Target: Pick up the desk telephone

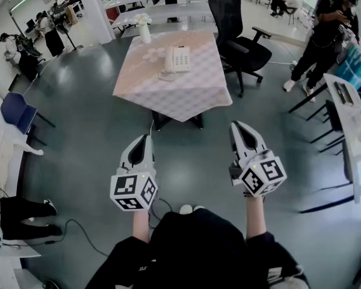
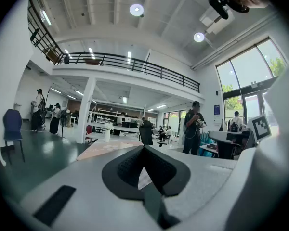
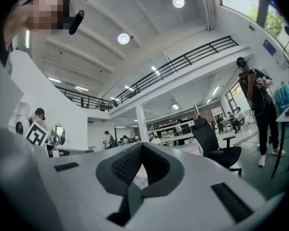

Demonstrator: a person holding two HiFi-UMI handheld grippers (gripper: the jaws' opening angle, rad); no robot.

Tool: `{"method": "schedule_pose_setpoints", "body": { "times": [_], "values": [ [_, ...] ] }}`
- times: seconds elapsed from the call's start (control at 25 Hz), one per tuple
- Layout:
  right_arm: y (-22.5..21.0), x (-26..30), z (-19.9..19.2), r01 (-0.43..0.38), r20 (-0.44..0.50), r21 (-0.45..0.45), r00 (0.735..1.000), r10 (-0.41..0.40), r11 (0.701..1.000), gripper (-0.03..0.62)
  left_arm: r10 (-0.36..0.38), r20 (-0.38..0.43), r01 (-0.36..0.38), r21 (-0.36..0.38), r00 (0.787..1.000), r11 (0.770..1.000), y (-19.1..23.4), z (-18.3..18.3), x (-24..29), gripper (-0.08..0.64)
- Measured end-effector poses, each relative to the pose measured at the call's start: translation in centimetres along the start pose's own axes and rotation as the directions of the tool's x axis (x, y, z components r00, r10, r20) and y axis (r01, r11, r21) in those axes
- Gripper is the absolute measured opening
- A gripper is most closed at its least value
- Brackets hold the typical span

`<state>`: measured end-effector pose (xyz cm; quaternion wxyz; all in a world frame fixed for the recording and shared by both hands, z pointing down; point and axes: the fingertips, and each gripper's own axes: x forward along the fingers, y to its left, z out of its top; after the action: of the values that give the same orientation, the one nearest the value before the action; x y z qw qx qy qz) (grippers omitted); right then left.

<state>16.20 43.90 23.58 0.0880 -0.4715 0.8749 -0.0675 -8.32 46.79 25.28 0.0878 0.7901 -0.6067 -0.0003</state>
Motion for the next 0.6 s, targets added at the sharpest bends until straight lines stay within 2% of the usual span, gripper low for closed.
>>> {"method": "schedule_pose_setpoints", "body": {
  "times": [0.6],
  "values": [
    [-2.8, 0.4, -0.9, 0.023, -0.034, 0.021, 0.999, -0.022, 1.0, -0.008, 0.013, -0.014, -0.013, -0.007, 1.0, 1.0, -1.4, -0.7, 1.6, 0.0]
  ]
}}
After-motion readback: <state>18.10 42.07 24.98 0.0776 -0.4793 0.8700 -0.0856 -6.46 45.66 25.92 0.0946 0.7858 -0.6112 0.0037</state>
